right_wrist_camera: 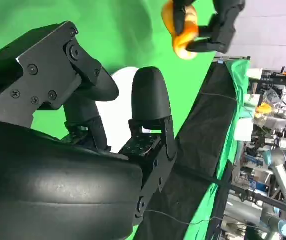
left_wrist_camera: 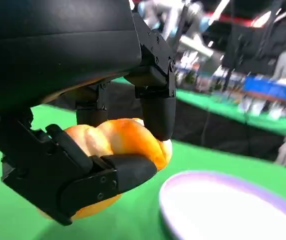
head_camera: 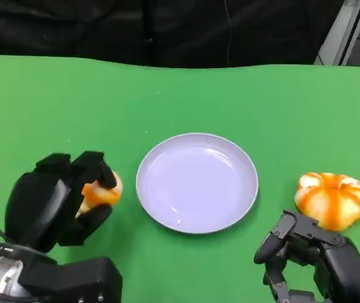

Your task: Grasp the bread from the table and place it into the plate.

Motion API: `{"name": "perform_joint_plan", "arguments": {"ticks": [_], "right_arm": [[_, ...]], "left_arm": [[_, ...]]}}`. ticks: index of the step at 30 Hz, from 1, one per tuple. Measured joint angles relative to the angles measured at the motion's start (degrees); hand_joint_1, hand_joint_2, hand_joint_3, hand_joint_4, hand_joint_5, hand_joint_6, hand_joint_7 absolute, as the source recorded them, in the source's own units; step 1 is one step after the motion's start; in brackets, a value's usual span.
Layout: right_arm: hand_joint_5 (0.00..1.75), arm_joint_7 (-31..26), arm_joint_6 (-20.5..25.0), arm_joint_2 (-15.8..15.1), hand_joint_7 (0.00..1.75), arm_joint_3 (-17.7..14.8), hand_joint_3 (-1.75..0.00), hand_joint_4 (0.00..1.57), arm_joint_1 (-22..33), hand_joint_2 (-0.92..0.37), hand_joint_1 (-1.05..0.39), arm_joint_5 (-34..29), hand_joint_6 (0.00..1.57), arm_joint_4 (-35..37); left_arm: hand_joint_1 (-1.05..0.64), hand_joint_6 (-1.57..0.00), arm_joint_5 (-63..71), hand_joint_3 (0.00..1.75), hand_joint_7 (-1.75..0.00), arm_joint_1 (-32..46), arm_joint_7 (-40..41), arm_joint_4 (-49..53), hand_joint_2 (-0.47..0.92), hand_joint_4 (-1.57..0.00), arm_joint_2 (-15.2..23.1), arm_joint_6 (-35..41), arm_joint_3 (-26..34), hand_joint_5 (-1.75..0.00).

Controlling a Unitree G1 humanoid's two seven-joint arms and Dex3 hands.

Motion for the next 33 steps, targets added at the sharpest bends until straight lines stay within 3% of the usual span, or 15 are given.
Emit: {"name": "perform_joint_plan", "arguments": {"ticks": [7, 15, 25, 27, 29, 31, 33], "right_arm": [[1.68, -0.01, -0.01, -0.1, 1.4, -0.01, -1.28, 0.71, -0.27, -0.44, 0.04, -0.29, 0.72, 0.18], [1.67, 0.0, -0.02, -0.11, 1.39, 0.14, -1.28, 0.71, -0.53, -0.43, 0.04, -0.34, 0.73, 0.29], [1.66, -0.05, -0.15, 0.03, 1.39, 0.87, -1.26, 0.69, 0.99, -0.45, 0.05, -0.38, 0.72, -0.3], [1.66, -0.09, 0.02, 0.17, 1.4, 0.95, -1.27, 0.68, 1.14, -0.46, 0.06, -0.38, 0.71, -0.49], [1.67, -0.08, 0.18, 0.3, 1.42, 1.26, -1.29, 0.68, 1.28, -0.45, 0.06, -0.38, 0.71, -0.73], [1.68, -0.08, 0.45, 0.29, 1.43, 1.4, -1.3, 0.67, 1.44, -0.45, 0.06, -0.41, 0.7, -1.17], [1.67, -0.09, 0.71, 0.27, 1.43, 1.46, -1.29, 0.68, 1.47, -0.44, 0.04, -0.41, 0.7, -1.45]], "left_arm": [[-0.18, -0.67, 1.38, 1.53, -1.75, -2.11, 1.18, -1.6, 0.33, -0.89, -3.29, -0.78, -1.54, -1.75], [-0.17, -0.7, 2.01, 1.51, -1.75, -7.13, 2.52, 0.84, 0.3, -0.91, -6.51, -1.99, -4.31, -1.75], [-0.15, -0.69, 2.25, 1.41, -1.74, -16.87, 2.43, 11.53, 0.27, -0.88, -12.34, -1.72, -8.68, -1.75], [-0.17, -0.69, 1.55, 1.31, -1.57, -18.54, 0.57, 14.01, 0.35, -0.79, -12.97, -1.37, -9.25, -1.75], [-0.19, -0.66, 0.09, 1.02, -1.21, -20.15, -3.51, 16.66, 0.53, -0.66, -14.02, -0.03, -9.55, -1.74], [-0.2, -0.65, -1.29, 0.87, -1.04, -21.03, -7.78, 17.98, 0.61, -0.61, -15.11, 2.0, -9.89, -1.74], [-0.3, -0.39, -1.92, 0.46, -0.64, -21.63, -10.73, 18.14, 0.79, -0.37, -15.79, 3.66, -10.42, -1.19]]}}
